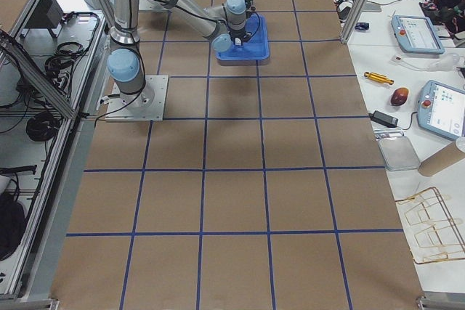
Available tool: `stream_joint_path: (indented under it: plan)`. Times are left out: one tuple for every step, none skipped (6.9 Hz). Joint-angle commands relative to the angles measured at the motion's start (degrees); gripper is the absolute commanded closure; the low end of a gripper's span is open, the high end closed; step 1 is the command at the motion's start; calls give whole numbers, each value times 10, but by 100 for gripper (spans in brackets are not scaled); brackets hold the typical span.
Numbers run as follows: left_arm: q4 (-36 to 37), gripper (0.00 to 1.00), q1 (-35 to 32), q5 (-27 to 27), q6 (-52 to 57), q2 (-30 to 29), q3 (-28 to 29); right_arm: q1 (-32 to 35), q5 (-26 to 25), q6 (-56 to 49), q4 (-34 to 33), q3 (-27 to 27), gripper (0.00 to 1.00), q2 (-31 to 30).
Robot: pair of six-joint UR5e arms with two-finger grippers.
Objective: Assemble white blocks and place on blue tray
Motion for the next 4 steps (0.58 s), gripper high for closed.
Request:
stream_joint_path:
  plan:
    - [0, 91, 2, -10, 2, -1, -1, 2, -2, 8, 2, -2, 100, 0]
    - [-3, 91, 4, -41, 2, -4, -4, 2, -2, 8, 1, -2, 100, 5]
    - [-3, 92, 7, -65, 3, -6, -13, 2, -1, 8, 0, -3, 100, 10]
    - [-3, 93, 7, -67, 5, -7, -19, 3, -1, 9, 5, -12, 100, 11]
